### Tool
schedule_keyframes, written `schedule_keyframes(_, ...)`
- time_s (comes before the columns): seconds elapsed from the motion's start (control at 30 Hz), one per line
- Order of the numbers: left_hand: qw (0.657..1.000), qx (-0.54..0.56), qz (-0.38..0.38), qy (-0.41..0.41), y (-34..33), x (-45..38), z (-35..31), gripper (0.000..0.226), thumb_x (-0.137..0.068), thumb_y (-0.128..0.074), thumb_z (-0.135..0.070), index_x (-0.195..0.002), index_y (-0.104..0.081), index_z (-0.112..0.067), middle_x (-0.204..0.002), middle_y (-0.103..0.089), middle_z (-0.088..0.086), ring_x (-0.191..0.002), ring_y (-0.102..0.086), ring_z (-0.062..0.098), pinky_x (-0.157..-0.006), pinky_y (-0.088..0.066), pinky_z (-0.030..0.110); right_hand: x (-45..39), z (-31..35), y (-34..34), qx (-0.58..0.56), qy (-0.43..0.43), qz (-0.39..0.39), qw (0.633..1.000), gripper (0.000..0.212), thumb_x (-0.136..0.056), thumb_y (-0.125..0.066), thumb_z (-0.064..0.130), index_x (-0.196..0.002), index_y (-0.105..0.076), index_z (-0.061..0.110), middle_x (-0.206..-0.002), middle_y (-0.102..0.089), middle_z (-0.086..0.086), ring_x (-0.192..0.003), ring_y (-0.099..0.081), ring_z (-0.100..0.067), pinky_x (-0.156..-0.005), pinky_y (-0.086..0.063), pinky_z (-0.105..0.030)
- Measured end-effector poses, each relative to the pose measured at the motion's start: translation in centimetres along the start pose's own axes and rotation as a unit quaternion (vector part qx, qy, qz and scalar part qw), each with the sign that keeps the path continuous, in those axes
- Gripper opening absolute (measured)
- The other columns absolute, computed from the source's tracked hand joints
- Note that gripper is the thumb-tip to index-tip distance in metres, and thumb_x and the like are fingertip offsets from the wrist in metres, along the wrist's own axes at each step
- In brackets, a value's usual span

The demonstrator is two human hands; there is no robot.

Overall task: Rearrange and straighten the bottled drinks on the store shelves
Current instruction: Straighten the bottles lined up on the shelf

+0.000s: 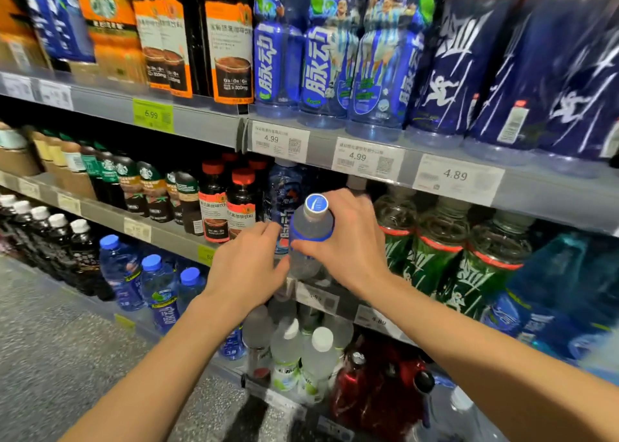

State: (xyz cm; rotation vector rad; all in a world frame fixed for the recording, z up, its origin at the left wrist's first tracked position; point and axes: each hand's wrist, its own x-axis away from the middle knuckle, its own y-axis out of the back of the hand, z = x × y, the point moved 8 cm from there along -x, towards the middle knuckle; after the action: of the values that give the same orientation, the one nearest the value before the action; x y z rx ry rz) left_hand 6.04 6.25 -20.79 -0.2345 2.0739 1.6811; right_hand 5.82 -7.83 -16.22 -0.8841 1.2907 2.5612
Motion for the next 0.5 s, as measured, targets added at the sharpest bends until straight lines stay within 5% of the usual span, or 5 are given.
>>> schedule_keyframes(0.13, 0.999, -0.009, 0.013, -0.044, 1.3, 1.6, -2.7, 0.040, -0.091, -0.055, -0.046, -0.123, -0.050, -0.023, -0.114, -0.059, -0.004, -0.101, -0.061, 0.020, -0.060, -0.050, 0.034, 1.9, 0.5, 3.8, -0.093, 0.027, -0.022, 0.995, 0.051, -0.068, -0.089, 0.031, -0.109, -0.060, 0.022, -0.104, -0.055, 0.010, -0.095, -0.049, -0.010, -0.072, -0.040, -0.018)
schedule_keyframes(0.33, 0.991, -0.045, 0.053, -0.112, 2.2, 4.3, -9.3, 0.046, -0.092, -0.051, -0.051, -0.128, -0.050, -0.023, -0.121, -0.058, -0.004, -0.107, -0.062, 0.021, -0.066, -0.050, 0.036, 6.3, -1.7, 12.0, -0.168, -0.037, -0.055, 0.984, 0.046, -0.068, -0.088, 0.024, -0.104, -0.059, 0.022, -0.102, -0.059, 0.002, -0.092, -0.060, -0.016, -0.079, -0.050, -0.033)
schedule_keyframes(0.5, 0.977, -0.031, 0.098, -0.186, 1.5, 5.9, -17.7, 0.043, -0.082, -0.057, -0.052, -0.109, -0.058, -0.018, -0.096, -0.063, -0.001, -0.086, -0.067, 0.025, -0.054, -0.054, 0.037, 12.2, -6.9, 20.4, -0.163, -0.103, -0.103, 0.976, 0.046, -0.064, -0.091, 0.022, -0.100, -0.062, 0.026, -0.100, -0.062, 0.004, -0.091, -0.063, -0.014, -0.078, -0.052, -0.029)
